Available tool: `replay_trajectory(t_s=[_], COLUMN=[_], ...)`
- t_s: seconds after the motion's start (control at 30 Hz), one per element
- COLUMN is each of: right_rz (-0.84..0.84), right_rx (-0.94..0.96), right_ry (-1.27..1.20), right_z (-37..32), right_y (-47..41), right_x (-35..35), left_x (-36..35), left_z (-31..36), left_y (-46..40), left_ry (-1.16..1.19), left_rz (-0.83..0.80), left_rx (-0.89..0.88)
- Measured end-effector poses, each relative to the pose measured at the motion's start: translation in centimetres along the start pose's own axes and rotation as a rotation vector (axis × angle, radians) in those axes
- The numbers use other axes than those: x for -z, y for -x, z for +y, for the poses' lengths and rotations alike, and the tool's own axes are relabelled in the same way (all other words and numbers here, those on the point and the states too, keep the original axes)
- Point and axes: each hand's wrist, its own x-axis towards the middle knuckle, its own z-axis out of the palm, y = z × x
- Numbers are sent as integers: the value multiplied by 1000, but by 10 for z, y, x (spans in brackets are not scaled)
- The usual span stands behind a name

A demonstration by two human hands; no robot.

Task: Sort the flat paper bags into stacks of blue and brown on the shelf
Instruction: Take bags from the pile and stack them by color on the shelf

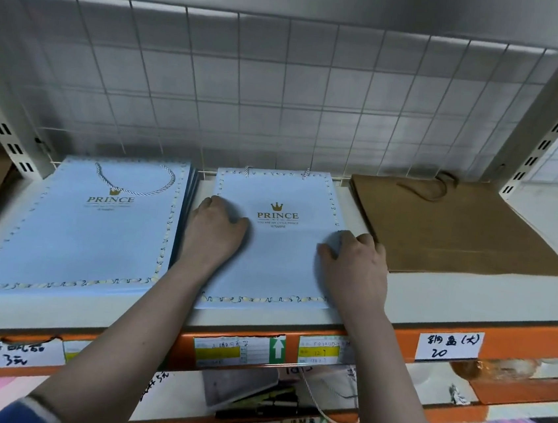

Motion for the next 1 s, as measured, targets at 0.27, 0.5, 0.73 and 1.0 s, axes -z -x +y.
replay_trajectory(t_s=[0.27,0.5,0.73,1.0], right_rz=[-42,-38,61,-22], right_rx=[-9,20,34,188], right_ry=[-41,13,5,-11], right_z=[-5,-4,-11,-63], right_y=[-13,-15,-1,26], right_x=[-4,-2,3,-3], left_x=[-1,1,26,82], left_z=[1,5,10,-28], left_y=[-14,-11,10,33], left_ry=[-70,-106,-306,-401], left_rz=[-87,-59,100,233], left_rx=[15,11,-102,-106])
